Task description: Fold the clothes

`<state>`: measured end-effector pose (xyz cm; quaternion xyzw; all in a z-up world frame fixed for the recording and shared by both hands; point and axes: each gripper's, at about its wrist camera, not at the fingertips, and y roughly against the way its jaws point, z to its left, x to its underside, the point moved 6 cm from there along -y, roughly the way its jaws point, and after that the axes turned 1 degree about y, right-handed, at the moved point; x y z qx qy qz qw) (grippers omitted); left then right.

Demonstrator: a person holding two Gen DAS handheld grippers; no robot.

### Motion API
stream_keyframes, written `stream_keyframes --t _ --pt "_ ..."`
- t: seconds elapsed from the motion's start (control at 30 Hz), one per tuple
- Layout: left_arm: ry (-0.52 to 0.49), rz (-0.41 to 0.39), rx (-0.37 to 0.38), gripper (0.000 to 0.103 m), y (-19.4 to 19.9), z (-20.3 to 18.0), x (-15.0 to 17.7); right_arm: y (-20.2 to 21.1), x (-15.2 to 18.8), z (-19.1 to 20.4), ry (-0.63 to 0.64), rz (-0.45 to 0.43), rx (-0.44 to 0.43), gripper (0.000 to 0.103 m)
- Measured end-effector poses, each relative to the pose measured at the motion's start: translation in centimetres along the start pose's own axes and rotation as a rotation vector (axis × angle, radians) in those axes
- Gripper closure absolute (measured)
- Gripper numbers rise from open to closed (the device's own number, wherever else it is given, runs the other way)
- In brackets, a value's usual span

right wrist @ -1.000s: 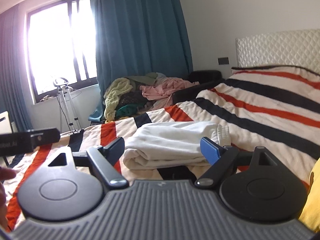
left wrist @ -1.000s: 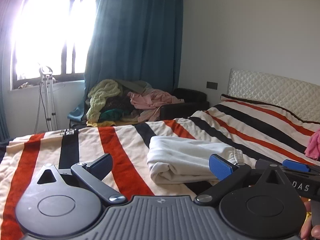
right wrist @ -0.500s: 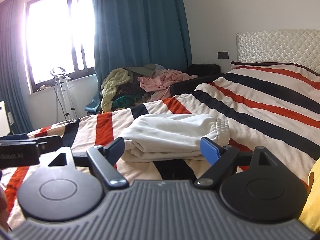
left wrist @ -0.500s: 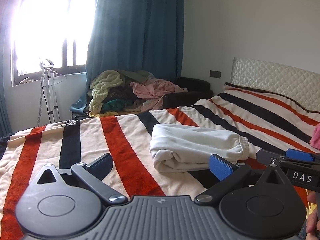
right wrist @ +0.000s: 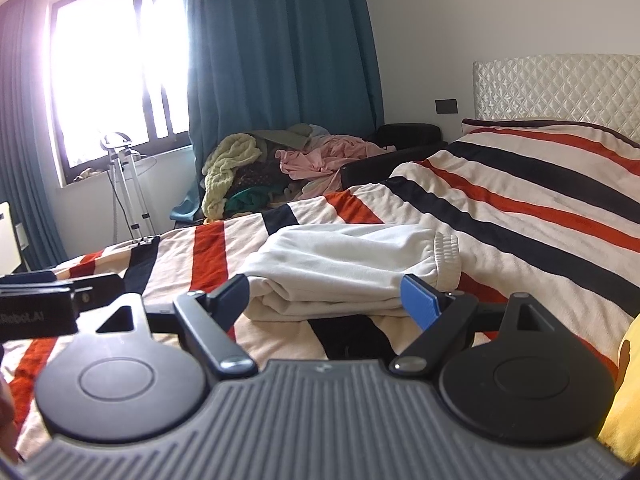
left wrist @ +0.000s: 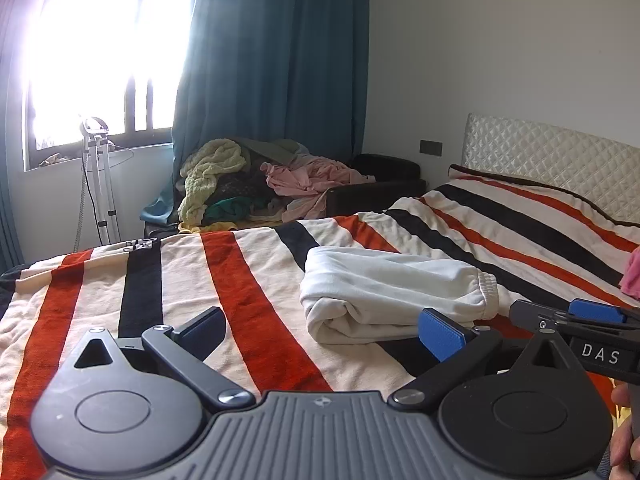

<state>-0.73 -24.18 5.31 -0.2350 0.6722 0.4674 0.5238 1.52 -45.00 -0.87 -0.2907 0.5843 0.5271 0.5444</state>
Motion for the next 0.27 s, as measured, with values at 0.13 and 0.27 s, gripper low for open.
stream_keyframes --t 0.13,0.27 --pt "0.003 -0.001 0.000 0.000 0.11 0.02 0.00 -0.03 0.03 0.17 0.006 0.001 0.002 0.019" --pt "0.001 0.001 0.006 0.000 0.21 0.06 0.09 0.03 0.08 0.26 0.010 -0.001 0.002 0.019"
